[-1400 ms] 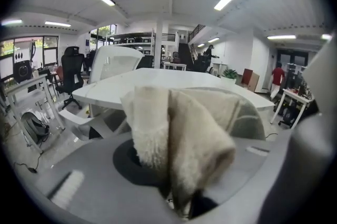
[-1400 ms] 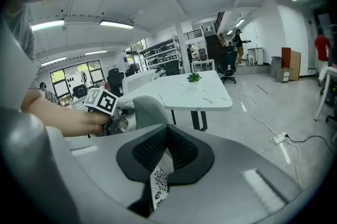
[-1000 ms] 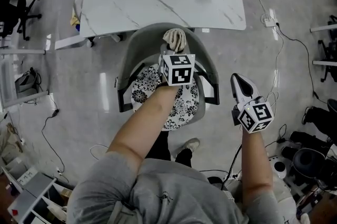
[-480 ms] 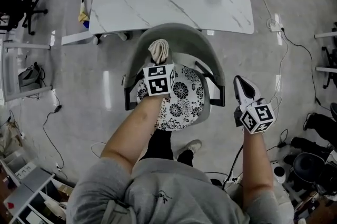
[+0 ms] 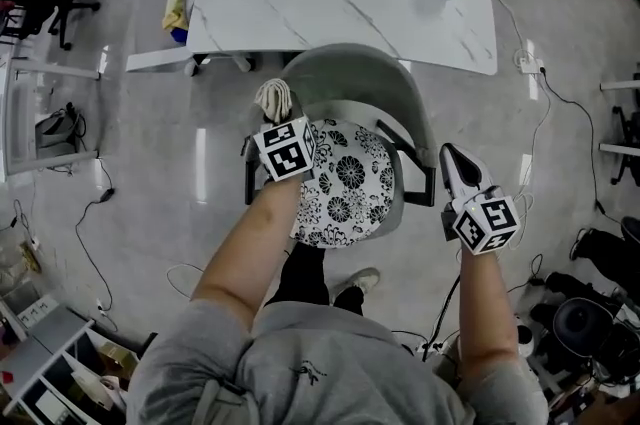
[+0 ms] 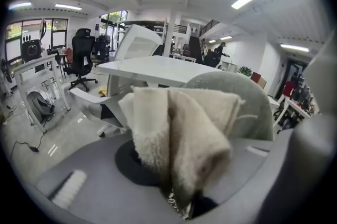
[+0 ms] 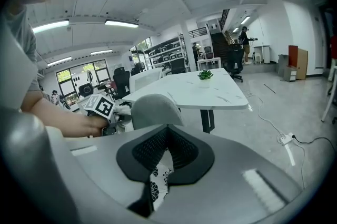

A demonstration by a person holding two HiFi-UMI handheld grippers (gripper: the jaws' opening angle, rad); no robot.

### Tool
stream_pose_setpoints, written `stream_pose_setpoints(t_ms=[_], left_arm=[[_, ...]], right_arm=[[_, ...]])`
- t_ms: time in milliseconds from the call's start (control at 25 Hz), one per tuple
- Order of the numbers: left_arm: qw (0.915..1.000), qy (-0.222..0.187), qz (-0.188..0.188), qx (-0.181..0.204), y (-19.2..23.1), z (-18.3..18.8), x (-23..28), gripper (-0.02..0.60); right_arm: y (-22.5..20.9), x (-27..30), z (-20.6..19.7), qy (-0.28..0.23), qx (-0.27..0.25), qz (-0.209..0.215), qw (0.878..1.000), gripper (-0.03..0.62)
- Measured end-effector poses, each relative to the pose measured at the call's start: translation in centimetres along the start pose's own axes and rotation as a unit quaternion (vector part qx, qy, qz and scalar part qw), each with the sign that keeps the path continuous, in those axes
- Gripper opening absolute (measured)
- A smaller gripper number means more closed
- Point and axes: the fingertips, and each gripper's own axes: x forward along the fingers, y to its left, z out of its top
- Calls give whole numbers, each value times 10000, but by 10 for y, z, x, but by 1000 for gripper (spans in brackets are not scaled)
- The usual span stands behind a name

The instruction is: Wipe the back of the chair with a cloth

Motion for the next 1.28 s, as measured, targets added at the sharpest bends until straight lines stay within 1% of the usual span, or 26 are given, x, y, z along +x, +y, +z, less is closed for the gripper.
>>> stream_pose_setpoints(t_ms=[120,200,480,640,760,880,1000,1080,1200,1240,1280], left_arm=[[9999,-35,66,-90,-6,3,7,115],[10000,-43,-1,-40,-16,1,10,115],[9990,27,-409,152,-66,-1,33,115],[9966,157,-739,315,-111,-1,49,115],[9930,309,-1030,489,-146,-8,55,114],[9859,411,-1403,815,-176,-17,55,109],[9767,490,-1794,1070,-198,-23,53,107],[9668,560,-2164,1237,-213,-27,50,109],[9455,654,-2787,1552,-228,-36,45,109],[9407,675,-2913,1601,-226,-38,42,109],[9403,681,-2938,1578,-218,-39,39,110]], right_arm=[[-6,-7,-4,38,-8,-77,10000,2],[-14,-13,-6,45,17,-169,9998,2],[-39,-29,-8,-78,133,-483,9987,2],[-51,-35,-12,-100,182,-589,9980,2],[-59,-41,-15,-109,217,-666,9975,2],[-67,-46,-15,-111,248,-728,9970,2],[-72,-46,-15,-97,263,-742,9968,2],[-72,-42,-16,-77,255,-721,9970,2],[-68,-33,-12,-58,211,-654,9976,2],[-65,-29,-10,-56,193,-624,9979,2],[-62,-26,-8,-51,171,-586,9981,2]])
